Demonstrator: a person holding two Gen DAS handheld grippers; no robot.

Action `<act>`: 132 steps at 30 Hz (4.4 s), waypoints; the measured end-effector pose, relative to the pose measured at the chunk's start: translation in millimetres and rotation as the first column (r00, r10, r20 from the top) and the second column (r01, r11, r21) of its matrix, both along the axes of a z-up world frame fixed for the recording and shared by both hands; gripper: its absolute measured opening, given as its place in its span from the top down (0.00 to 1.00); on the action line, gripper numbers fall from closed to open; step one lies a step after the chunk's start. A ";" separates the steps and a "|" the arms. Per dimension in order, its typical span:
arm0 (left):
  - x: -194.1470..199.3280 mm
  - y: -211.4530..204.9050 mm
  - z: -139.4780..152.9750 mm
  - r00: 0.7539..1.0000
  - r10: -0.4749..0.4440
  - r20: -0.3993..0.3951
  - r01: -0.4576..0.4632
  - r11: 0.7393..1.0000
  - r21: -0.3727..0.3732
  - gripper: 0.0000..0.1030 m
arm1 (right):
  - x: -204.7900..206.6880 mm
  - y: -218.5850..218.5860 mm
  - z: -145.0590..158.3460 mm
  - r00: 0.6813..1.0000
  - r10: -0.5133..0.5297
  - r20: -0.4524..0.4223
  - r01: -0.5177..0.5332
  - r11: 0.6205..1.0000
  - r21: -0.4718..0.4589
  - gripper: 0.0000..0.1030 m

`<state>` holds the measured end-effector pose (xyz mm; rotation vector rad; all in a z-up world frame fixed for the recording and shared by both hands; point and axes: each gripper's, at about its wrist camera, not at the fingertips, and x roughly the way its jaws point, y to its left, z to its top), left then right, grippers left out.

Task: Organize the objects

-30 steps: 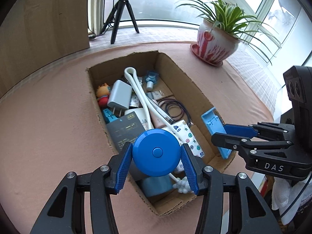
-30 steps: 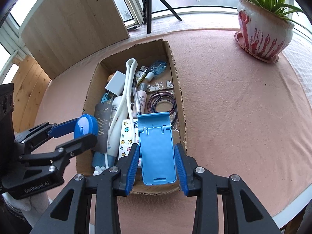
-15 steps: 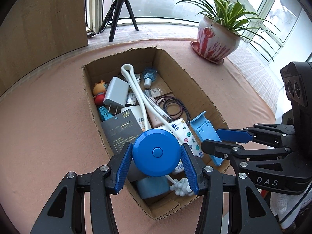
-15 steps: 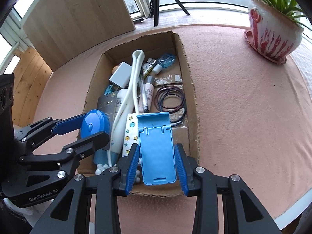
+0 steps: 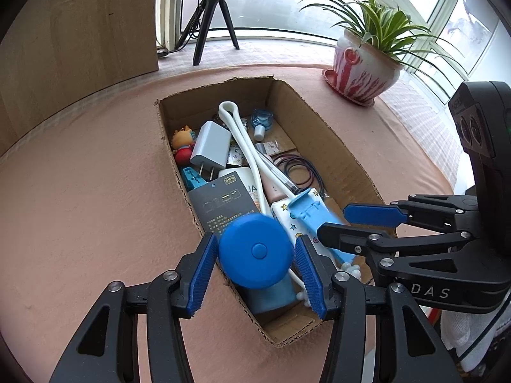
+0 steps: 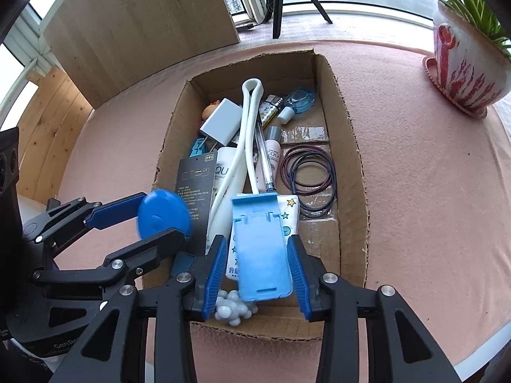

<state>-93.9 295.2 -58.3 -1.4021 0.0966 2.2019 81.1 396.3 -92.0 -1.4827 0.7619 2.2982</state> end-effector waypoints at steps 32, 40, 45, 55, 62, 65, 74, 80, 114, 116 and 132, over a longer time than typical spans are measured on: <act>32.4 -72.4 31.9 0.994 0.111 -0.016 -0.110 0.993 0.049 0.42 | 23.9 -44.5 52.9 0.993 -0.066 -0.099 0.074 0.994 0.076 0.62; 49.6 -130.8 51.2 0.984 0.176 -0.041 -0.174 0.983 0.059 0.37 | -7.4 -93.1 57.8 0.993 -0.032 -0.115 0.042 0.995 0.085 0.58; 57.1 -169.6 59.1 0.973 0.221 -0.064 -0.217 0.975 0.054 0.36 | -27.0 -122.8 57.5 0.993 -0.011 -0.115 0.021 0.996 0.084 0.57; 66.3 -240.3 59.0 0.946 0.315 -0.080 -0.315 0.949 0.017 0.33 | -65.9 -174.8 60.0 0.993 0.035 -0.116 -0.019 0.991 0.135 0.56; 73.5 -283.7 51.6 0.911 0.404 -0.086 -0.408 0.912 -0.039 0.18 | -82.2 -201.1 53.0 0.993 0.050 -0.107 -0.029 0.983 0.181 0.54; 78.0 -298.2 48.9 0.898 0.430 -0.092 -0.435 0.900 -0.038 0.18 | -86.7 -209.1 48.7 0.993 0.059 -0.103 -0.040 0.984 0.175 0.53; 79.2 -311.7 26.4 0.894 0.443 -0.057 -0.447 0.892 -0.070 0.18 | -88.8 -216.7 43.1 0.994 0.039 -0.100 -0.018 0.980 0.197 0.51; 76.5 -308.7 20.0 0.897 0.438 -0.056 -0.442 0.893 -0.086 0.18 | -87.8 -217.8 38.5 0.995 0.017 -0.096 0.001 0.982 0.191 0.50; 66.9 -301.5 13.3 0.903 0.427 -0.049 -0.430 0.897 -0.101 0.18 | -90.2 -213.2 35.9 0.995 0.000 -0.101 0.019 0.984 0.180 0.50; 66.1 -302.7 13.2 0.904 0.425 -0.049 -0.428 0.898 -0.101 0.18 | -90.2 -212.9 35.4 0.995 -0.002 -0.100 0.020 0.984 0.178 0.50; 66.6 -304.2 14.5 0.902 0.428 -0.052 -0.431 0.897 -0.097 0.18 | -90.3 -215.0 32.9 0.995 -0.006 -0.098 0.023 0.985 0.171 0.49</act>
